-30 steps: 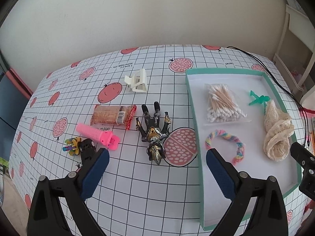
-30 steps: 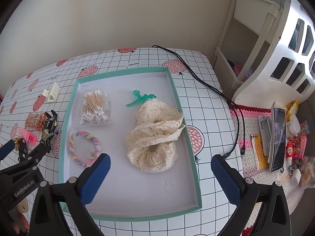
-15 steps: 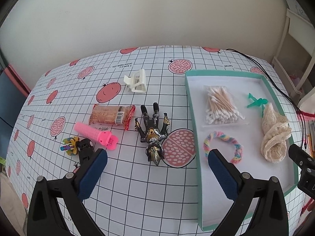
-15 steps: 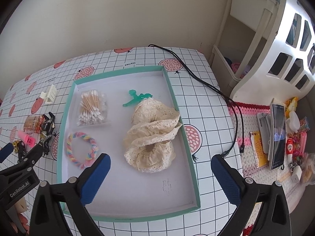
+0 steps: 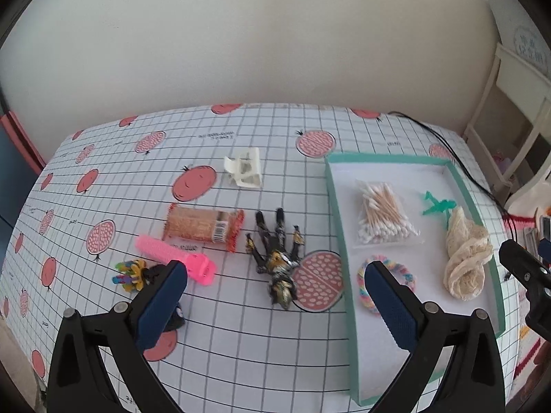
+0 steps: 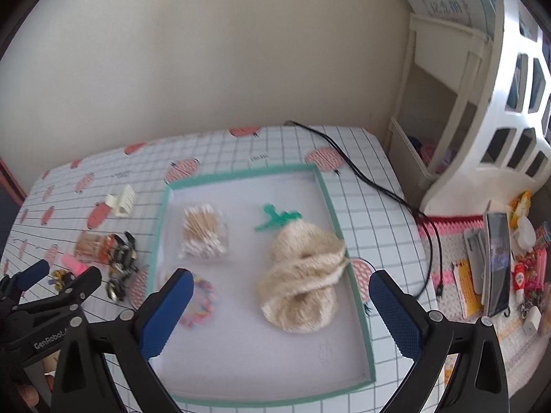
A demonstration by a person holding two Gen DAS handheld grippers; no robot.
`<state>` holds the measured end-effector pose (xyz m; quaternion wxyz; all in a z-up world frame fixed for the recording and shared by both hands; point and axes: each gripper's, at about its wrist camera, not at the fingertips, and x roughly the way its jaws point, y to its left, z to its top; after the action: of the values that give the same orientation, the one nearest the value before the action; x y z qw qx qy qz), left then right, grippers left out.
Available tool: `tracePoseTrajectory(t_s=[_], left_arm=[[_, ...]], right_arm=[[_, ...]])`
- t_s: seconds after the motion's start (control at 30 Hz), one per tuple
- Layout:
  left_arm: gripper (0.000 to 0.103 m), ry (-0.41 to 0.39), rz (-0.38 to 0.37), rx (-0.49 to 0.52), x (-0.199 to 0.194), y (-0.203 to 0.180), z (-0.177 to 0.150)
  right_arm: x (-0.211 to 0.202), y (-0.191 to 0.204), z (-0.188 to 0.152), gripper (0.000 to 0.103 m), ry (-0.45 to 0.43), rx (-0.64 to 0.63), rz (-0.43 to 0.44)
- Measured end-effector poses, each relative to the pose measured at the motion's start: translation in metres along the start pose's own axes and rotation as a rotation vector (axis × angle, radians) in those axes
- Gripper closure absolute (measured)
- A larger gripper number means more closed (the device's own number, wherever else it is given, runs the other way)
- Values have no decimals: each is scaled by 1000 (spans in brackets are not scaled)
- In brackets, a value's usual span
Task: Organize objects
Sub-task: 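Move the left gripper toward the block toy while the right moves toward the robot figure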
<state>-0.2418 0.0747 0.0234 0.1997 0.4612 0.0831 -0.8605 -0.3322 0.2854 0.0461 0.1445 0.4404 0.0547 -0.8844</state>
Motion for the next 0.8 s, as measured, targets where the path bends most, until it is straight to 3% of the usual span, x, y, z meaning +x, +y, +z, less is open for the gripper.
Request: tracePoseTrajectory(t_s=[0.47, 0.8], left_arm=[[0, 4, 33, -198, -3, 124, -2], [0, 61, 11, -328, 5, 181, -8]], right_arm=[[2, 82, 1, 0, -20, -52, 126], [11, 137, -10, 0, -6, -122, 191]])
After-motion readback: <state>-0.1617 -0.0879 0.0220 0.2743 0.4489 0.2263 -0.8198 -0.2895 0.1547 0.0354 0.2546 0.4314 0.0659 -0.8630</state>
